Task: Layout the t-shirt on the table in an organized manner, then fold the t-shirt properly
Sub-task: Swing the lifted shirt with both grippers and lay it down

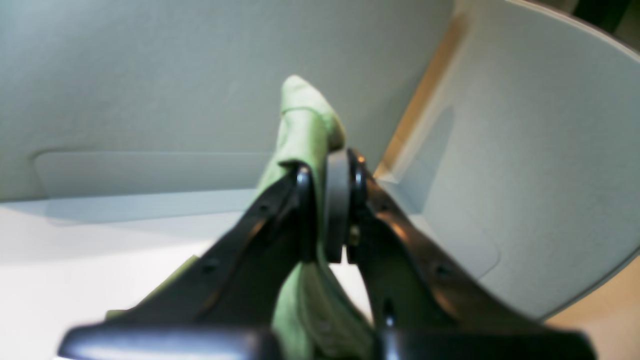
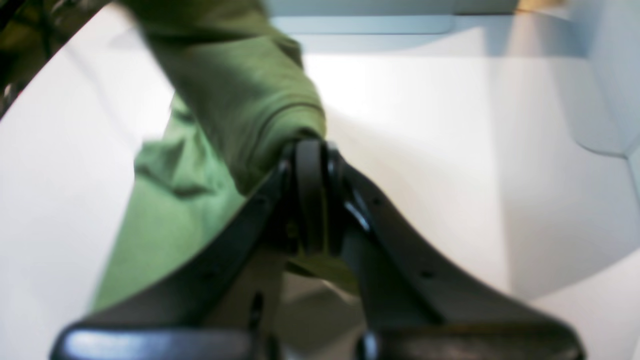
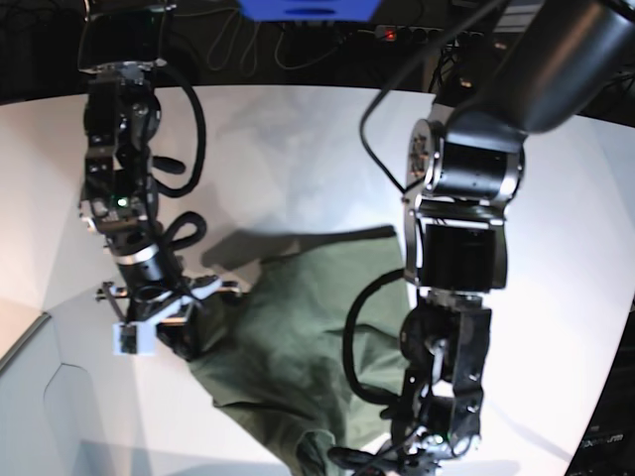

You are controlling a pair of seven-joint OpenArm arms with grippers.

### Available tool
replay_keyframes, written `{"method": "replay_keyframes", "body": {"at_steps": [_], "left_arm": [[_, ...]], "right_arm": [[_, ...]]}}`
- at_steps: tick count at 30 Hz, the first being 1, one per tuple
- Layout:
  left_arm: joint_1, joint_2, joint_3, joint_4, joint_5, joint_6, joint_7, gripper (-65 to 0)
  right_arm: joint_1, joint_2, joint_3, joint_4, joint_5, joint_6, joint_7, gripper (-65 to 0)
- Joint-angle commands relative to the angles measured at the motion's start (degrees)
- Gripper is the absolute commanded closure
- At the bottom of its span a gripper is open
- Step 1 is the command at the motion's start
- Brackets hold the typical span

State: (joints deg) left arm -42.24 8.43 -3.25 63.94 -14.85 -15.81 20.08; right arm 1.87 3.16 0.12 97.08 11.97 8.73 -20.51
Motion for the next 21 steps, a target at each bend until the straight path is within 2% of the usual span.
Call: {"method": "replay_keyframes", "body": {"at_steps": [1, 5, 11, 19, 21], "left_arm": [[-2.46, 0.57, 0.56, 0.8, -1.02, -0.49, -1.92, 0.0], [-3.34, 0.57, 5.4, -3.06, -2.07, -0.49, -3.42, 0.0], [-6.33, 0.57, 14.81, -14.49, -9.72, -0.49, -13.88, 0.0], [-12.14, 0.57, 28.7, -27.24, -20.53, -0.49, -21.88, -0.2], [-13.37, 0.57, 33.71, -29.0, -24.05, -0.49, -22.49, -3.5]], "right_arm": [[-0.07, 0.4, 0.98, 0.99, 1.53, 0.1, 1.57, 0.0], [-2.44, 0.49, 3.62, 1.08, 3.02, 0.1, 1.74, 0.0], [-7.1, 0.31, 4.58, 2.48, 3.02, 0.1, 1.74, 0.0], [-10.35, 0.49, 5.11, 4.33, 2.93, 0.1, 1.74, 0.0], [-10.88, 0.31, 7.4, 4.33, 3.02, 0.1, 1.74, 0.0]]}}
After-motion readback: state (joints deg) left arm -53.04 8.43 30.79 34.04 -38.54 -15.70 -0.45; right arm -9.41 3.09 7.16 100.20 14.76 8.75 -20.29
